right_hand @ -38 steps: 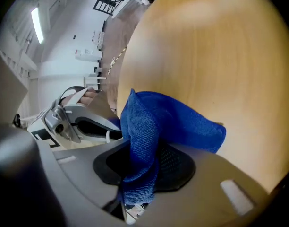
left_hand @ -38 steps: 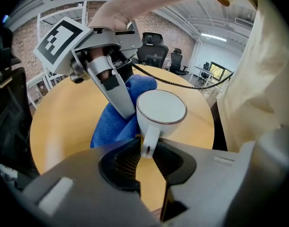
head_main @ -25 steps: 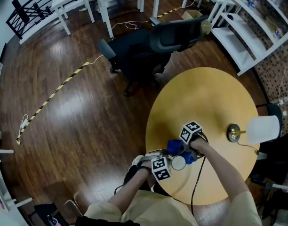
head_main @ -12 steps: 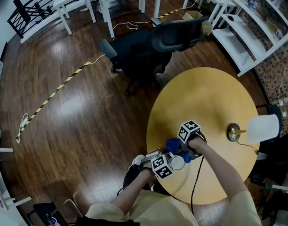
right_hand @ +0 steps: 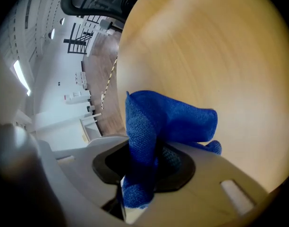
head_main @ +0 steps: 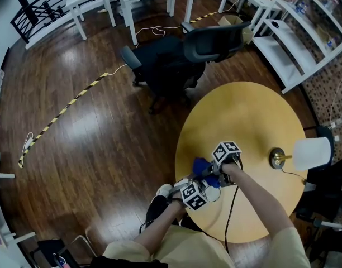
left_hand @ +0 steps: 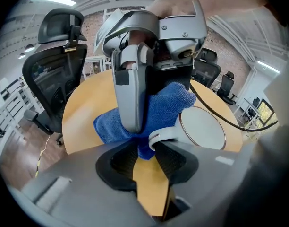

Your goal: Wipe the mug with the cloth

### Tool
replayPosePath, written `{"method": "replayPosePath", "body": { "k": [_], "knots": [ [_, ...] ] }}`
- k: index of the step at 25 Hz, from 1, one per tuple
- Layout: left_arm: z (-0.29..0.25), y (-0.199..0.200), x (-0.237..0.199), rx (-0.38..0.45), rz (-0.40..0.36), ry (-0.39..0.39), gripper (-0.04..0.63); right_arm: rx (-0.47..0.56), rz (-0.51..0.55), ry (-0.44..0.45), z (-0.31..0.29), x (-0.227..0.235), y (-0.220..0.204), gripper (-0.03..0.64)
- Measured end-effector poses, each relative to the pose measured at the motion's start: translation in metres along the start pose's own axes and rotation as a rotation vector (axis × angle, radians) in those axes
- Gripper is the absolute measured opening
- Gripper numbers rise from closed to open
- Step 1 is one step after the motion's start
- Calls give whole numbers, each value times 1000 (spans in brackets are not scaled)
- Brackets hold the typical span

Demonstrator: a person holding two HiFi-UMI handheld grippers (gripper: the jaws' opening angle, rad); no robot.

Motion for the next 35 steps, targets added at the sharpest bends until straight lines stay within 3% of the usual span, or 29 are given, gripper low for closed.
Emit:
{"method": "replayPosePath", "body": {
  "k": [8, 12, 14, 18, 23, 26, 28, 29, 30, 35],
  "knots": [
    [2, -5, -9, -7, 47, 68, 213, 171, -203, 169, 14, 28, 9, 127],
    [16, -13, -19, 7, 148, 103, 226, 277, -296, 283, 29, 39, 7, 127],
    [27, -18, -25, 17, 214, 121, 245, 320, -293, 307, 33, 44, 5, 127],
    [57, -17, -19, 52, 377, 112, 253, 432, -117, 322, 47, 47, 2, 127],
    [71, 0, 22, 161, 739, -15, 323, 523, 240, 311, 69, 26, -4, 127],
    [50, -6, 38, 98, 858, -6, 347, 502, 438, 323, 68, 10, -6, 129],
    [38, -10, 41, 31, 816, 39, 302, 474, 549, 347, 64, -2, -7, 129],
    [34, -11, 41, 10, 767, 66, 202, 460, 597, 360, 61, -8, -8, 130],
    [32, -10, 40, -4, 720, 86, 144, 443, 639, 373, 58, -13, -8, 130],
    [27, 4, 28, -109, 499, 81, 64, 297, 807, 408, 46, -22, -17, 130]
  ]
}}
Point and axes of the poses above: the fingertips, and each gripper's own axes: z backward along the fingers, x to its right, y out of its top, the point moved 6 cm from there along z, backward along the fingers, and after that the axes turned 15 degrees about x, right-handed, at the moved point
